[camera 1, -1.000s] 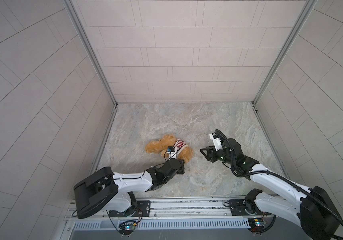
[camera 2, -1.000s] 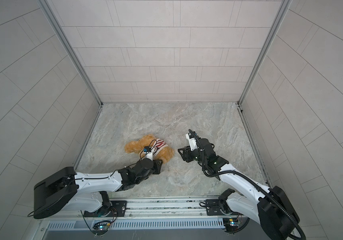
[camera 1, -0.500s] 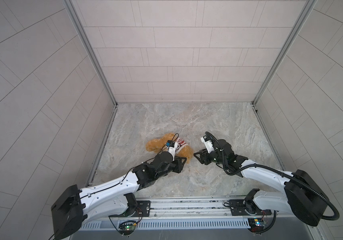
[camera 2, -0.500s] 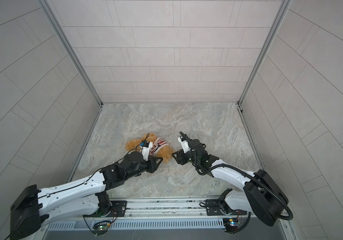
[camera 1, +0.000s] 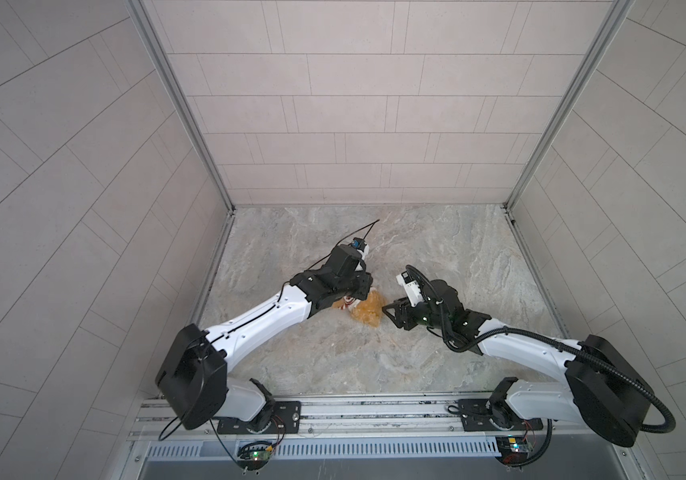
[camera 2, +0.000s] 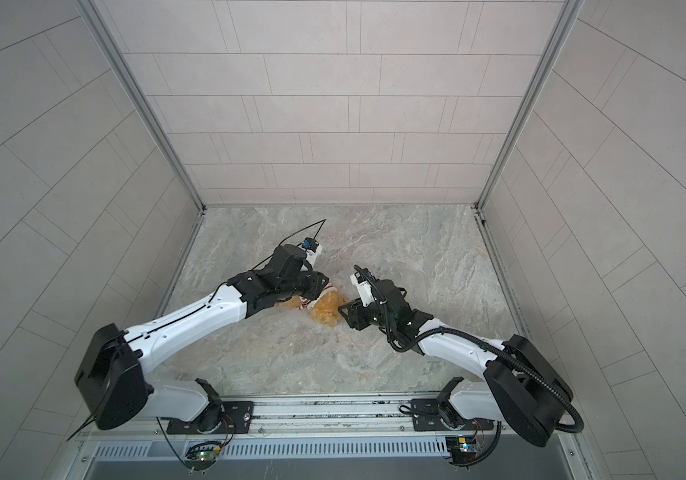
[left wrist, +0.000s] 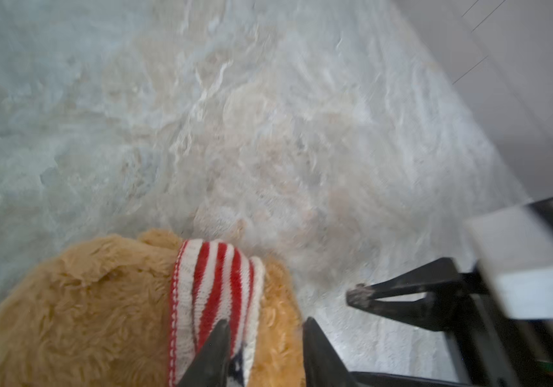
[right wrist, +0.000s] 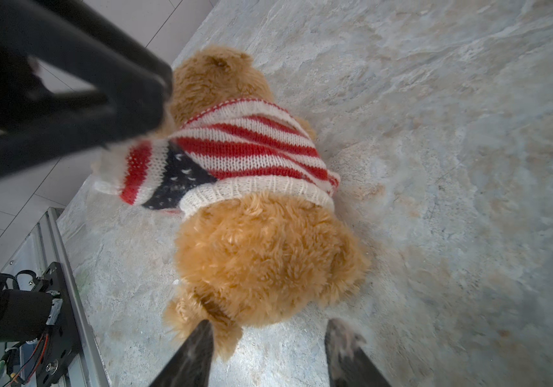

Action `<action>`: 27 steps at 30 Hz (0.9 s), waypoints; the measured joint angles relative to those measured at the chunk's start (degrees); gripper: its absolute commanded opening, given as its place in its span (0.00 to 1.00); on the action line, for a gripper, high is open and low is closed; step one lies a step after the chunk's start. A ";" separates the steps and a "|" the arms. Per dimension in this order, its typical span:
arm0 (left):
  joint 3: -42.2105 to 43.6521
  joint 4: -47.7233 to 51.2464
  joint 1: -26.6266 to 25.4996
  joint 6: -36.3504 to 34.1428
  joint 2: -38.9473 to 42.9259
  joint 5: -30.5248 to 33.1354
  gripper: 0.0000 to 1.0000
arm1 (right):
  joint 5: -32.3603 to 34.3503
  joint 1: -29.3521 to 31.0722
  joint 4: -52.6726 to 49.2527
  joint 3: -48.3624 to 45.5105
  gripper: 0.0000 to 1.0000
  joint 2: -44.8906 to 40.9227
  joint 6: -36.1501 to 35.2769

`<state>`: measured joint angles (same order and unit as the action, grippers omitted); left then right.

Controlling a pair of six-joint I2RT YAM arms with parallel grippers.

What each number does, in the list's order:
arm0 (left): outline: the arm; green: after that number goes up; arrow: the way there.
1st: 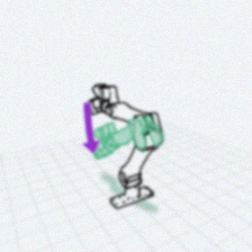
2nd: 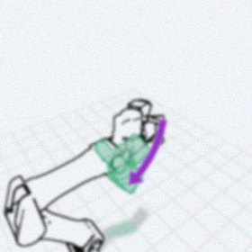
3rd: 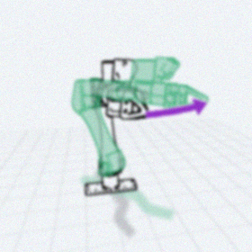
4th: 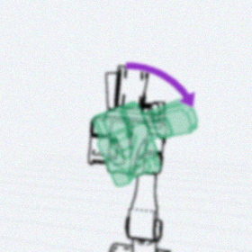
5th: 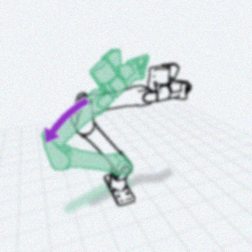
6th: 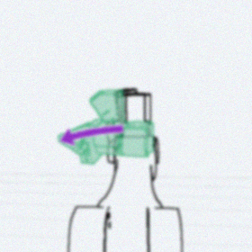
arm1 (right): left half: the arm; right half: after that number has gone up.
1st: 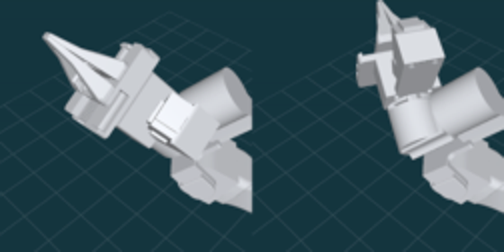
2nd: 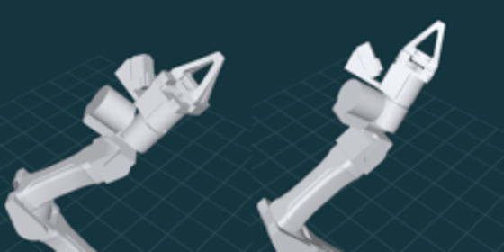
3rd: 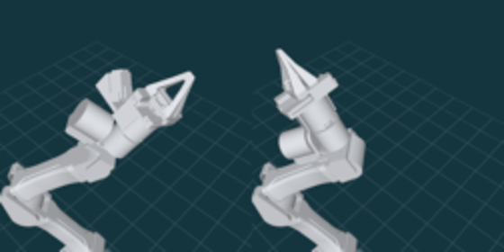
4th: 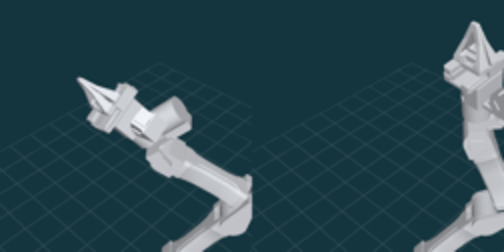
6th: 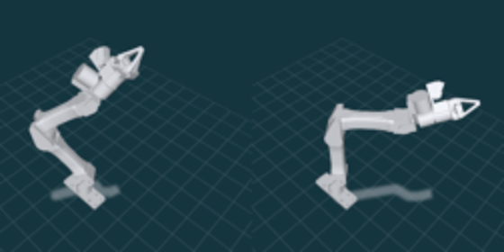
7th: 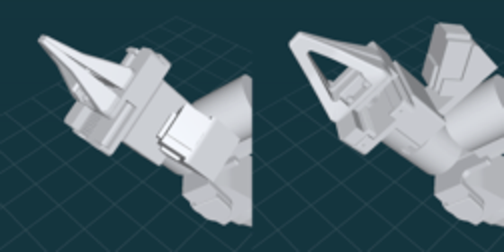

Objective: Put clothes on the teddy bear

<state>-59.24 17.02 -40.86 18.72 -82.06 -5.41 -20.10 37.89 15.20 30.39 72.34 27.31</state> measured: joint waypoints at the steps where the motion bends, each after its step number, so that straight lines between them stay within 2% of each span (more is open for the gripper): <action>1: 0.85 0.22 0.26 -0.26 -0.57 -0.17 0.37 | 0.00 0.00 -0.02 0.00 0.57 0.00 0.00; 6: 7.78 -1.51 0.20 0.39 1.77 -0.87 0.36 | -0.15 0.00 -0.04 0.00 0.61 0.00 -0.04; 14: 19.76 -7.43 -3.93 5.77 7.30 -0.83 0.35 | -1.75 0.04 2.16 0.00 0.78 4.11 0.42; 24: 23.39 -10.34 -4.98 10.08 9.66 -0.98 0.32 | -4.11 2.23 6.54 0.83 0.77 13.38 -0.39; 27: 24.00 -11.06 -5.05 10.62 9.70 -0.98 0.32 | -4.22 2.23 7.82 2.36 0.68 16.39 -0.87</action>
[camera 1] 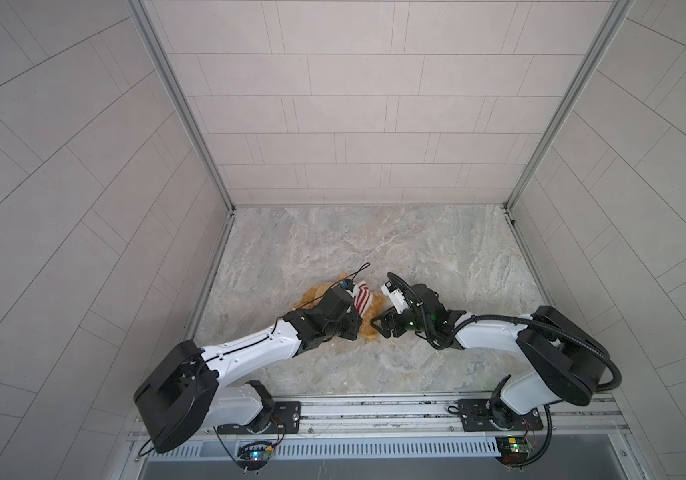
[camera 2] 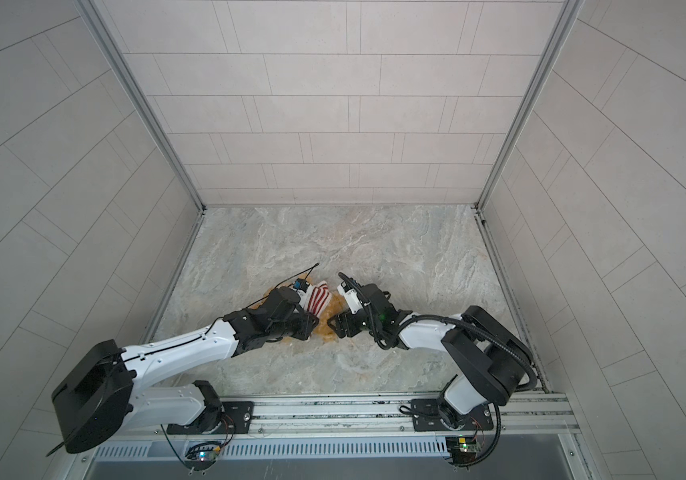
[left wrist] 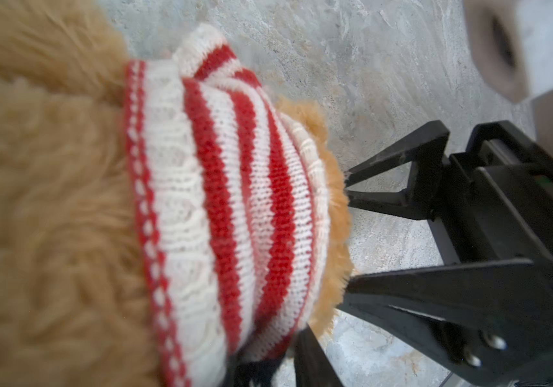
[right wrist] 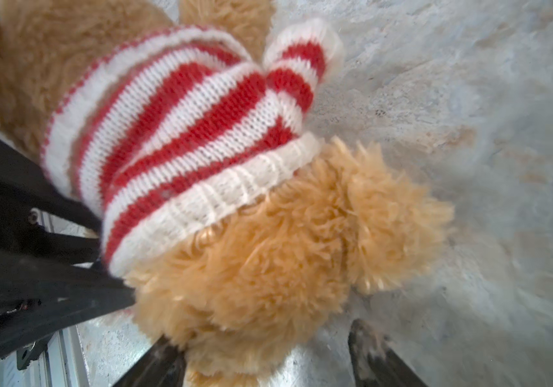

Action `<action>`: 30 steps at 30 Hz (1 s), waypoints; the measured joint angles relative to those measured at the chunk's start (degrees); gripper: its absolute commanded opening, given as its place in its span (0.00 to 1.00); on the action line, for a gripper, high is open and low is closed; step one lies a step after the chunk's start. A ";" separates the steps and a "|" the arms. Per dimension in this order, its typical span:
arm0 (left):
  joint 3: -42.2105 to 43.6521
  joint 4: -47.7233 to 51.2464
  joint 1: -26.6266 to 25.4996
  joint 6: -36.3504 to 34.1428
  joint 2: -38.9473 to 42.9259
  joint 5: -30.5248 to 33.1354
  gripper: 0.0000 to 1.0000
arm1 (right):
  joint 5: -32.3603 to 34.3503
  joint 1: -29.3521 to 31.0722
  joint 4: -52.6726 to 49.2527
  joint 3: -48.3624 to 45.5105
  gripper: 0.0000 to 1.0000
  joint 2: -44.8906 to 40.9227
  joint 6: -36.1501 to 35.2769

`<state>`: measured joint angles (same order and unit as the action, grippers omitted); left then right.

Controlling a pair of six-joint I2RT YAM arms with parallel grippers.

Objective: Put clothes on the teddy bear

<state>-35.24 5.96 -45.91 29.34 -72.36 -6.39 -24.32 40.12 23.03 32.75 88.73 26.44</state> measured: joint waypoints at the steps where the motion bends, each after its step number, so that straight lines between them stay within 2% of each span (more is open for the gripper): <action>1: 0.20 -0.17 0.02 0.24 0.07 0.02 0.32 | -0.11 -0.02 0.48 0.52 0.62 0.98 -0.15; 5: 0.90 -0.44 0.02 0.74 0.37 0.04 0.32 | -0.55 0.00 3.15 1.92 0.29 4.39 -1.38; 10: 1.77 -0.96 0.02 0.90 0.98 0.00 0.32 | -1.09 0.00 4.33 2.05 0.01 5.92 -2.40; 15: 2.69 -0.81 0.02 1.31 3.21 0.00 0.37 | -1.01 0.00 6.99 0.66 0.00 5.88 -3.15; 19: 3.41 0.98 0.92 1.68 8.92 -0.72 0.44 | -0.24 0.02 7.34 -1.66 0.00 3.41 -4.57; 25: 2.67 6.03 4.15 0.92 17.99 -1.07 0.53 | 3.06 1.70 0.07 -2.12 0.00 -3.78 -9.62; 30: -2.58 9.66 6.34 -1.73 16.46 -1.05 0.56 | 4.63 4.52 -7.04 -2.36 0.00 -9.29 -12.68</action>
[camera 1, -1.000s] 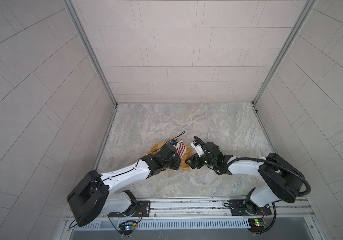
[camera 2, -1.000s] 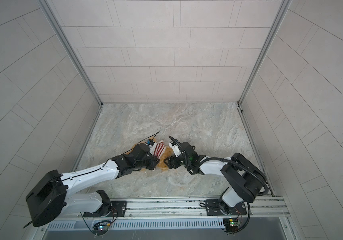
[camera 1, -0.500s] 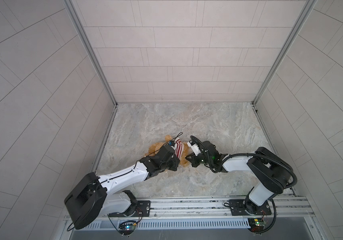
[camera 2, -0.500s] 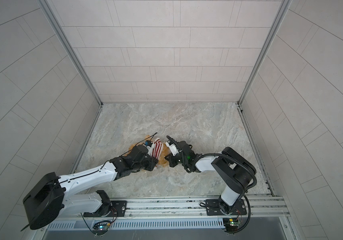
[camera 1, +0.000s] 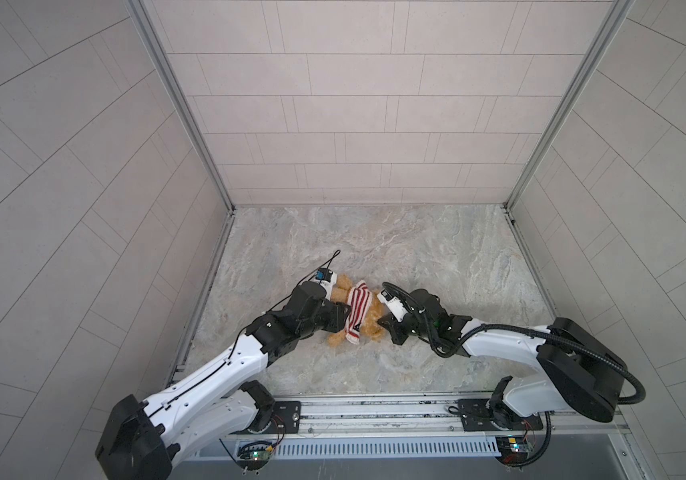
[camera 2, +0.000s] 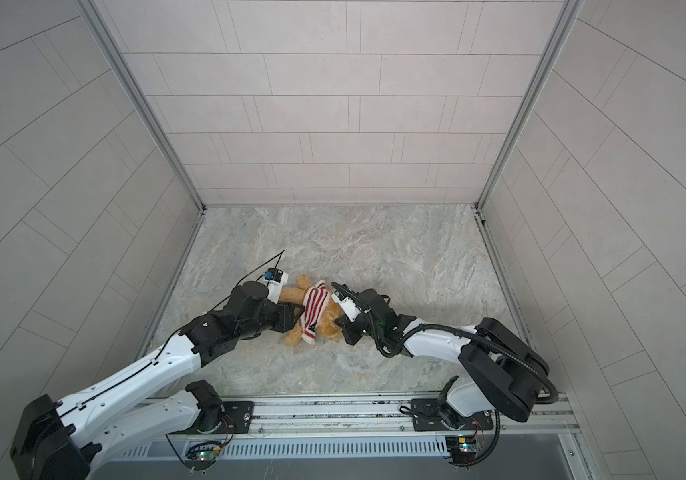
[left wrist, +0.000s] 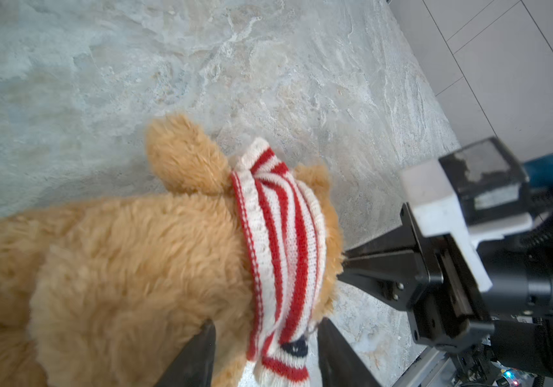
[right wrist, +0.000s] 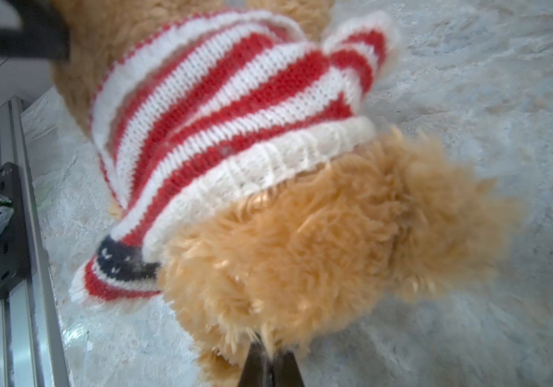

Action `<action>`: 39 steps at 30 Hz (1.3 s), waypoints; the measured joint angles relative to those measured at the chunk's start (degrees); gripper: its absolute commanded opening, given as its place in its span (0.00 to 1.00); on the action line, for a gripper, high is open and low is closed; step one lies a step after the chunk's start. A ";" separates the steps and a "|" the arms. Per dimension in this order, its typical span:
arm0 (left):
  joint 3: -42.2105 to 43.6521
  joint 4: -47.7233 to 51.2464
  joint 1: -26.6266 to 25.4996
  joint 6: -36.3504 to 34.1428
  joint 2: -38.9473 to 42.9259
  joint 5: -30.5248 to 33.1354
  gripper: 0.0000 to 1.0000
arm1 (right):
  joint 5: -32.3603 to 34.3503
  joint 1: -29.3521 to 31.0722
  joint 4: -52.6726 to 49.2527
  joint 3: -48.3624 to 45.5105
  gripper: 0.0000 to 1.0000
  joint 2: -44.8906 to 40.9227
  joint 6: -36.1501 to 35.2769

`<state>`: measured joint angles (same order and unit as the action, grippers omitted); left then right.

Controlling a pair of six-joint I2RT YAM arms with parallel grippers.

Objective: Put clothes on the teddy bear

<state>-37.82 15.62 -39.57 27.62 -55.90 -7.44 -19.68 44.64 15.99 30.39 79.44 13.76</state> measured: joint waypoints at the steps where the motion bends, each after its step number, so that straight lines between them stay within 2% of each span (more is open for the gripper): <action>1: -1.46 0.09 0.31 -0.66 -1.60 -0.09 0.56 | 0.00 0.35 -1.09 -0.35 0.00 -0.94 -0.35; 4: -4.46 -0.28 0.57 -1.95 -7.32 -0.37 0.53 | 0.13 0.46 -4.20 -1.92 0.00 -2.86 -1.16; 8: -4.09 -1.84 0.57 -2.12 -13.18 0.00 0.50 | 1.25 0.42 -7.98 -2.71 0.01 -3.39 -1.55; 13: -0.96 -5.03 0.57 -1.40 -14.29 0.22 0.44 | 2.67 0.31 -9.92 -2.05 0.26 -3.26 -2.54; 18: 0.59 -7.23 0.72 -1.09 -14.29 0.59 0.42 | 6.32 0.24 -12.15 -0.94 0.65 -3.48 -3.82; 20: 0.68 -7.56 0.72 -1.11 -14.40 0.63 0.42 | 7.41 0.24 -12.02 -1.05 0.70 -4.15 -4.70; 26: 0.68 -8.31 0.72 -1.79 -15.15 0.85 0.38 | 8.28 0.20 -6.19 -2.78 0.69 -4.92 -7.45; 32: 0.68 -8.76 0.94 -2.78 -16.06 0.81 0.37 | 6.43 0.02 -1.18 -2.10 0.62 -2.38 -10.03; 35: 0.66 -9.05 0.96 -3.13 -16.59 0.61 0.36 | 4.26 -0.33 0.02 -0.48 0.56 1.11 -11.08; 39: 0.66 -9.33 1.25 -3.23 -16.70 0.20 0.36 | 0.61 -0.74 1.64 1.25 0.36 5.20 -11.82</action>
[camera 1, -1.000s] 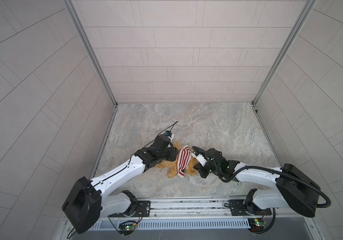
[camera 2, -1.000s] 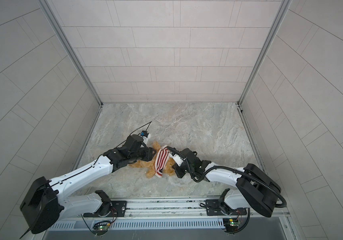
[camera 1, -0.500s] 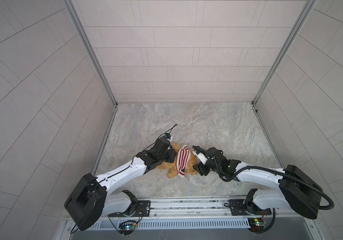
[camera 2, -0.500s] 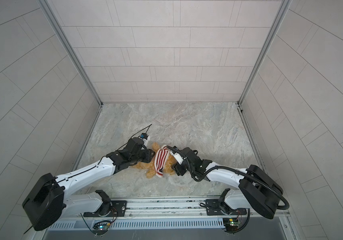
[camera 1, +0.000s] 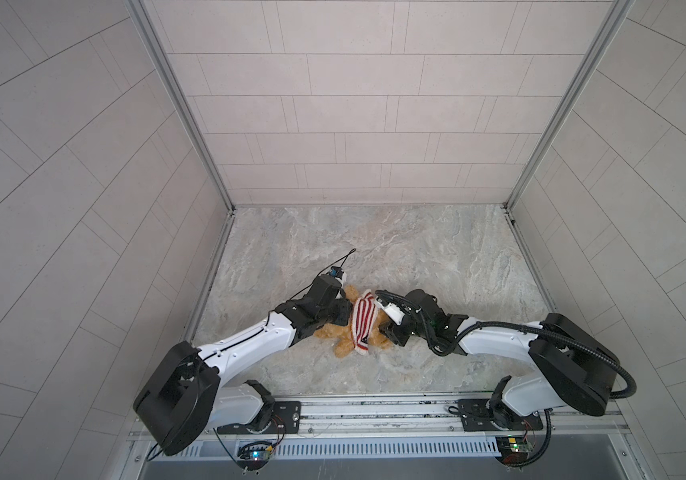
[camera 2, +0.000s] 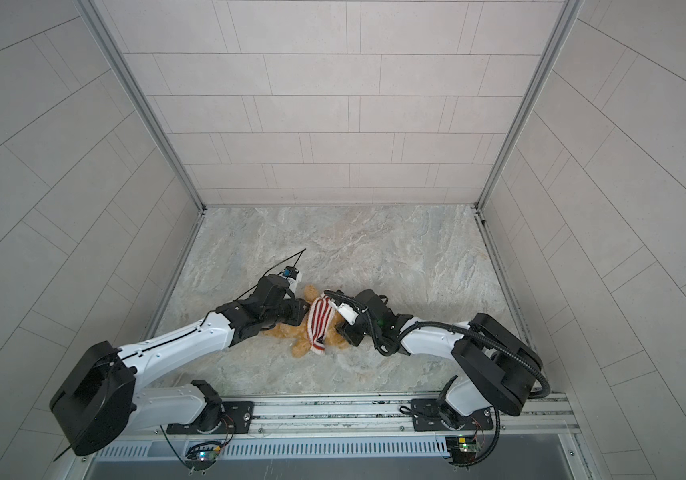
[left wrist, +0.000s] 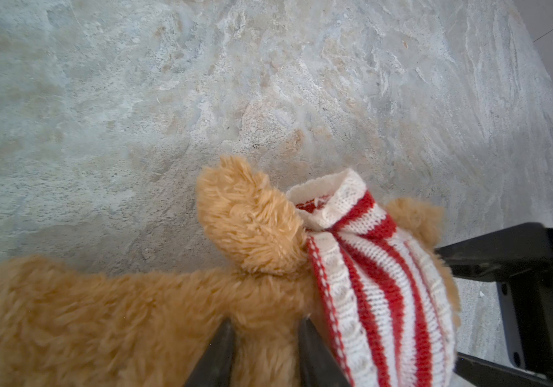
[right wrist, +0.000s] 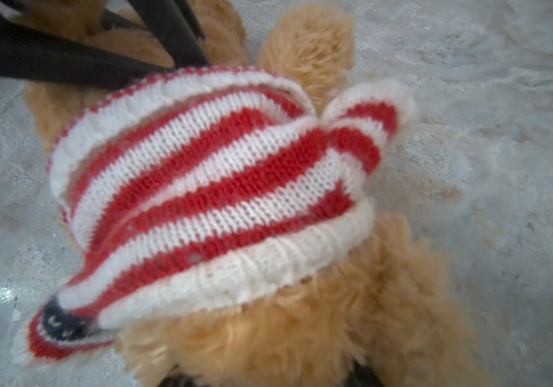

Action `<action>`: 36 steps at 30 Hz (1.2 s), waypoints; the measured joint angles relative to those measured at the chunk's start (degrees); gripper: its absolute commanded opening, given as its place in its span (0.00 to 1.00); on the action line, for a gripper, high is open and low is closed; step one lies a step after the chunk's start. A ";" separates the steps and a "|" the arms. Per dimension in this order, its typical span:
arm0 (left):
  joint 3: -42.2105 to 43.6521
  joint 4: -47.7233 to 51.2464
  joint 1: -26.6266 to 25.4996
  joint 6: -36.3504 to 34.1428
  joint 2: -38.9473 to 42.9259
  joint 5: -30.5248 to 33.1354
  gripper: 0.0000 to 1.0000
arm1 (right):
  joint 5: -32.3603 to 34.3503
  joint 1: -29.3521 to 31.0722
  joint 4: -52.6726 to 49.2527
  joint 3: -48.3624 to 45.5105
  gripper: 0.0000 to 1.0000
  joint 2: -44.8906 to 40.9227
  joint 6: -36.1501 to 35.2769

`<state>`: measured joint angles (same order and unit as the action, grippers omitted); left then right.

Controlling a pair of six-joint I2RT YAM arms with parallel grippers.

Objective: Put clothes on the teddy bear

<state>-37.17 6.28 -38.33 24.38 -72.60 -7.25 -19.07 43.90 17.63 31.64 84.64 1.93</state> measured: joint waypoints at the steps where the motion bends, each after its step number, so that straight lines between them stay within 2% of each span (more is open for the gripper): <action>1: 0.00 -0.07 0.07 0.02 0.00 -0.13 0.36 | -0.46 -0.07 0.39 0.00 0.31 0.31 -0.15; 5: 0.15 -0.52 0.13 0.20 0.02 -0.70 0.36 | -2.54 -0.20 2.16 -0.37 0.07 0.20 -0.31; 7: 0.26 -0.66 0.28 0.24 0.02 -0.98 0.36 | -2.99 -0.11 2.97 -1.27 0.00 -0.72 -0.37; 10: 0.35 -0.81 0.31 0.55 0.46 -1.75 0.38 | -3.21 0.26 3.34 -3.10 0.00 -3.30 -0.63; 15: 0.66 0.11 0.33 1.88 4.92 -3.37 0.55 | -0.85 1.01 3.28 -7.45 0.00 -11.13 -1.22; 18: 0.72 2.25 0.33 3.04 11.30 -3.74 0.63 | 2.27 1.20 1.64 -9.07 0.00 -16.87 -2.01; 23: 0.72 5.29 -0.83 5.55 21.88 -4.46 0.54 | 7.93 1.42 -3.02 -11.04 0.00 -28.35 -4.79; 26: 0.66 6.10 -5.44 7.39 24.41 -4.20 0.51 | 10.29 1.49 -6.60 -11.43 0.00 -33.97 -6.58; 30: 0.63 6.51 -10.97 9.75 24.76 -4.48 0.45 | 12.07 1.62 -10.47 -11.32 0.00 -38.03 -8.44; 36: -0.26 4.31 -12.94 12.55 22.10 -4.50 0.43 | 14.23 3.85 -14.19 -10.56 0.00 -39.56 -10.62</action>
<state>-37.43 10.59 -51.27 36.93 -50.50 -11.75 -4.84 47.75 3.44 21.08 45.08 -8.69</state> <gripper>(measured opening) 0.438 0.099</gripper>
